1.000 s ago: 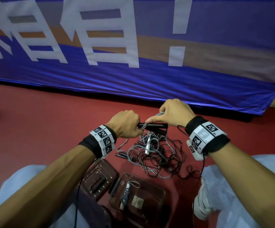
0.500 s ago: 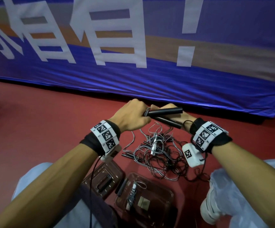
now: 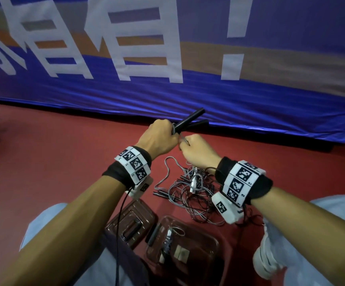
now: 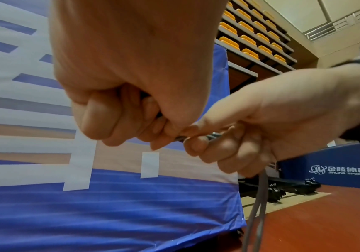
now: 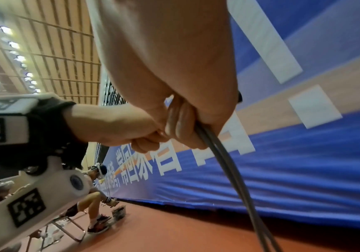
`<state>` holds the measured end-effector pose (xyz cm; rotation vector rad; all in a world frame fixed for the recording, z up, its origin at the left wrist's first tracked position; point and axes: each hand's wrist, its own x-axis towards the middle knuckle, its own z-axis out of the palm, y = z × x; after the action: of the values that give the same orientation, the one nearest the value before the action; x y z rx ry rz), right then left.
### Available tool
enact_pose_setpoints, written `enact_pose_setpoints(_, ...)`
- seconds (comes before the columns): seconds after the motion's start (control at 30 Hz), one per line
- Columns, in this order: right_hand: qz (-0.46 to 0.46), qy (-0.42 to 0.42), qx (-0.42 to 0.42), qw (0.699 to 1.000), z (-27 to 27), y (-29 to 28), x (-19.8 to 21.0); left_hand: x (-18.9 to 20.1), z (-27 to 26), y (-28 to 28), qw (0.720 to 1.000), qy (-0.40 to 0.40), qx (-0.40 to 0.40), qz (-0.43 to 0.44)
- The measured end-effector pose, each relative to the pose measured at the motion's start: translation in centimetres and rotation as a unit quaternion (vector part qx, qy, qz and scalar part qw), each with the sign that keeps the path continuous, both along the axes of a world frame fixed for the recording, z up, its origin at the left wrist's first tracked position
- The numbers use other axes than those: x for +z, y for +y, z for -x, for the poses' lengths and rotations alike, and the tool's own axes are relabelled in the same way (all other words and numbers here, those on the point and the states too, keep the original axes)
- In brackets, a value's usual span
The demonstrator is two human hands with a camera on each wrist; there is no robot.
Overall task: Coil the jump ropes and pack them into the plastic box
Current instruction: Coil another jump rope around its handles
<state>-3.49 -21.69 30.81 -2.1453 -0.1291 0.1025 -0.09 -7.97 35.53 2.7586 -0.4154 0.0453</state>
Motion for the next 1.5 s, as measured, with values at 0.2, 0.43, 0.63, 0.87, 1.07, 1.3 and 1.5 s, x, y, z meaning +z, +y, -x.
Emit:
enact_pose_setpoints(0.2,0.189,-0.087,0.053,0.977,1.2,-2.8,1.9,-1.1,0.5,-1.6,1.0,-0.003,0.006,-0.03)
enact_pose_setpoints(0.43,0.352,-0.228,0.116,0.9,2.0,-5.4,3.4,-2.1,1.4,-2.4,0.992,-0.008,-0.049,-0.114)
enact_pose_setpoints(0.63,0.365,-0.257,0.046,0.894,2.0,-6.8,4.6,-2.0,1.4,-2.6,0.981,-0.039,-0.121,-0.148)
enact_pose_setpoints(0.87,0.287,-0.184,0.055,0.938,1.7,-7.6,4.7,-1.2,1.5,-2.5,0.942,-0.086,-0.209,-0.246)
enact_pose_setpoints(1.07,0.234,-0.14,0.011,0.962,1.3,-7.9,5.5,0.7,1.1,-1.5,0.927,-0.174,-0.206,-0.262)
enact_pose_setpoints(1.3,0.029,-0.063,0.099,0.993,0.2,-9.1,7.2,1.6,1.0,-0.5,0.95,-0.196,-0.179,-0.163)
enact_pose_setpoints(1.5,-0.005,0.009,0.138,0.99,0.3,-10.6,7.7,1.5,1.6,-0.7,0.945,-0.211,-0.241,-0.072)
